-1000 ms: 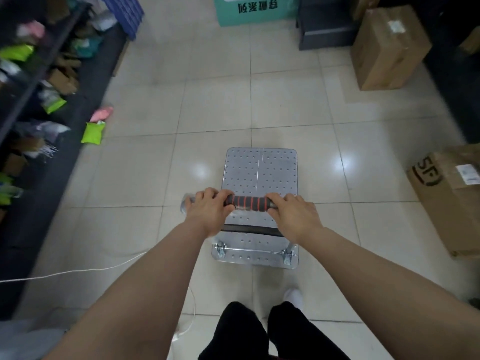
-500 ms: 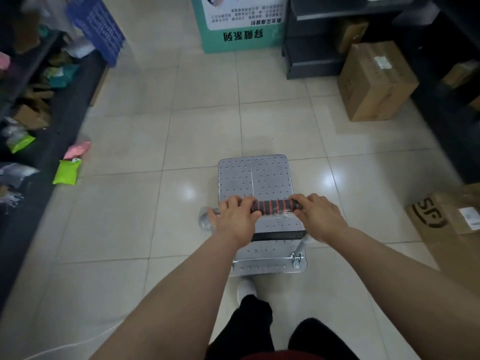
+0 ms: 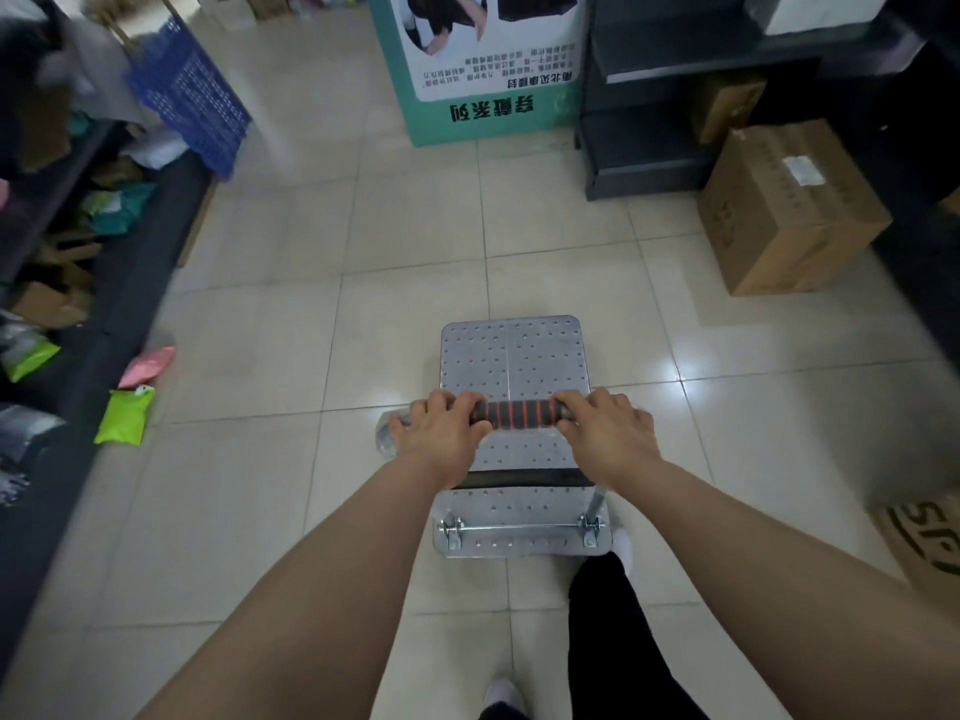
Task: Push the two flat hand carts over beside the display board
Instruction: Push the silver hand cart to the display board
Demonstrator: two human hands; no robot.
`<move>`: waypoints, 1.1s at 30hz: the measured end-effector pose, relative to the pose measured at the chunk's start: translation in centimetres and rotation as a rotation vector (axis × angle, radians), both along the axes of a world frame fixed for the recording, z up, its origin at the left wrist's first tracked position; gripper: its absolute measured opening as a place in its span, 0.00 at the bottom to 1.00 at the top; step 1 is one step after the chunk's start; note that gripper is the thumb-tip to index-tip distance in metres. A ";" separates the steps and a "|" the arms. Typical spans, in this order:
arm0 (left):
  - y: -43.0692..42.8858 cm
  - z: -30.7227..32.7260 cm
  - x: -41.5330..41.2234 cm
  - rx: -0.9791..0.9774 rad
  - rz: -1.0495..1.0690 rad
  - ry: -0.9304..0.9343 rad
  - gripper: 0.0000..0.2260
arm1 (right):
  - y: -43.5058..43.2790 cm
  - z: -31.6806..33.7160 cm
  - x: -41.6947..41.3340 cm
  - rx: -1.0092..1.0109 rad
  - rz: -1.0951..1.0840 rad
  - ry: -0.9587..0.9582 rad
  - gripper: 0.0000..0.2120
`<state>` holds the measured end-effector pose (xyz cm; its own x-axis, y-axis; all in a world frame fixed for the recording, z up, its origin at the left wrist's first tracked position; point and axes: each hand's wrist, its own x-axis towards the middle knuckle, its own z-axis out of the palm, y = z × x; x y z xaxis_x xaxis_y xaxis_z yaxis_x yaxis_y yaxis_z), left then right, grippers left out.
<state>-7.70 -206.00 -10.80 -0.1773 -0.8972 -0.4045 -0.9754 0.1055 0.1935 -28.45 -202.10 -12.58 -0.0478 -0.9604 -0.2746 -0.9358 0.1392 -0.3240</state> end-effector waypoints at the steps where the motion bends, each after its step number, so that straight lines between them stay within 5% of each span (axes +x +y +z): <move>1: -1.7 0.1 -0.4 0.005 0.010 -0.004 0.15 | -1.8 0.0 -0.4 0.002 0.012 0.001 0.15; 33: -51.8 -1.3 -9.8 -0.040 0.059 0.037 0.14 | -53.9 -0.5 -9.3 -0.005 -0.052 -0.037 0.16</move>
<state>-17.49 -257.78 -12.10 -0.1379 -0.9219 -0.3619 -0.9724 0.0566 0.2264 -37.71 -255.97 -13.07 -0.0880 -0.9581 -0.2724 -0.9146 0.1860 -0.3590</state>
